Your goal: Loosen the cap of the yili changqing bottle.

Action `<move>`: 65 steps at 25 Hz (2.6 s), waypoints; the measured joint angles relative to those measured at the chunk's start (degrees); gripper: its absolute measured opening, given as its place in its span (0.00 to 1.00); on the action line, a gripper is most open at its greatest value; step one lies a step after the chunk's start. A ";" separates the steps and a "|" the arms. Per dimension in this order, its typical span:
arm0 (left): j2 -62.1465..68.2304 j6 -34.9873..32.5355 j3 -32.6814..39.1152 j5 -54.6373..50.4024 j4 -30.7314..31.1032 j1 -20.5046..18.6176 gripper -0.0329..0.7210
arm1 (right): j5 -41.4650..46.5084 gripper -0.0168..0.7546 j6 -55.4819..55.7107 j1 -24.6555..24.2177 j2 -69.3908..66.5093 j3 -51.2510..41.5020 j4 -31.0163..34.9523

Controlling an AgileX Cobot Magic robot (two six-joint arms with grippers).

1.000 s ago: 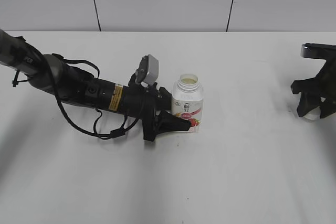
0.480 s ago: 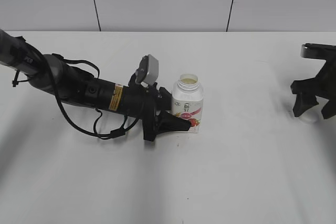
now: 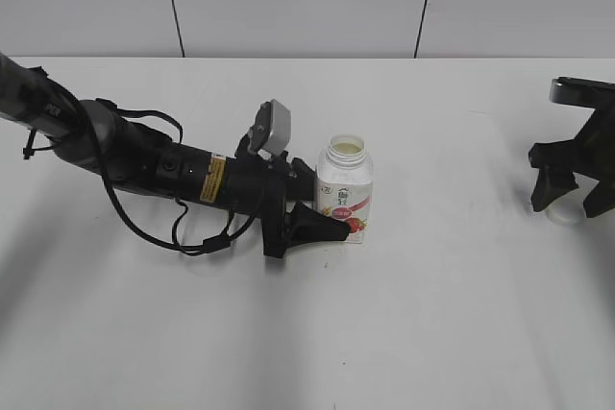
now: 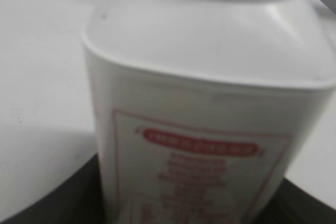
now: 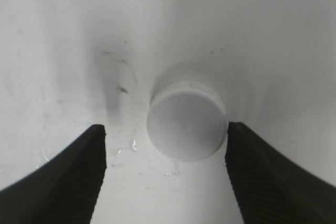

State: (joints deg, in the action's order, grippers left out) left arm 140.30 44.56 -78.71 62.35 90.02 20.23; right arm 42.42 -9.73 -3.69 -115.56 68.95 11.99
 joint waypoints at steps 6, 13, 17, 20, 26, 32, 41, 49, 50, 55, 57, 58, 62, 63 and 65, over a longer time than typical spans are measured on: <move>0.00 0.14 0.00 0.63 -0.56 0.00 0.68 | 0.00 0.75 0.00 0.00 0.00 0.05 0.07; -0.85 0.20 0.00 1.53 -0.36 0.00 0.70 | 0.05 0.75 0.00 0.00 0.00 0.05 0.26; -3.31 0.20 0.05 2.81 -0.30 0.05 0.70 | 1.16 0.75 0.00 0.00 0.69 0.35 0.45; -4.92 0.20 0.05 3.18 -0.23 0.05 0.70 | 1.62 0.75 0.00 0.00 2.80 0.92 0.56; -8.31 2.07 0.05 3.35 0.20 0.05 0.70 | 3.58 0.75 0.05 0.00 7.61 1.08 0.68; -13.22 5.88 0.05 3.69 2.41 0.05 0.70 | 4.28 0.75 0.05 0.00 11.43 1.11 0.68; -21.28 11.55 0.05 -0.47 6.80 -2.13 0.70 | 7.12 0.75 -0.41 0.00 16.07 2.52 0.68; -30.66 15.55 0.10 -22.42 15.09 -7.24 0.70 | 7.57 0.75 -2.48 0.00 21.66 3.14 0.68; -31.76 15.69 0.10 -26.16 15.15 -7.68 0.70 | 7.57 0.75 -2.77 0.00 22.26 3.19 0.62; -34.49 15.81 0.16 -45.44 15.21 -8.64 0.70 | 7.57 0.75 -4.84 0.00 24.16 3.19 0.58; -34.49 15.81 0.70 -55.18 15.16 -8.64 0.70 | 7.57 0.75 -5.07 0.00 24.53 3.19 0.51; -34.49 15.81 1.22 -58.89 14.96 -8.64 0.70 | 7.57 0.75 -5.17 0.00 24.65 3.19 0.51; -34.49 15.81 2.51 -72.21 3.52 -8.70 0.70 | 7.65 0.75 -5.34 0.00 24.72 3.19 0.51; -34.49 15.61 2.51 -75.10 -1.49 -8.70 0.70 | 7.68 0.75 -5.39 0.00 24.72 3.19 0.51; -34.61 13.53 2.51 -79.54 -13.29 -8.70 0.70 | 7.76 0.75 -5.39 0.00 24.72 3.19 0.50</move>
State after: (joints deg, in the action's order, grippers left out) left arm 105.69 58.08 -76.20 -17.18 76.74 11.53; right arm 50.18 -15.12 -3.69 -90.85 72.13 12.49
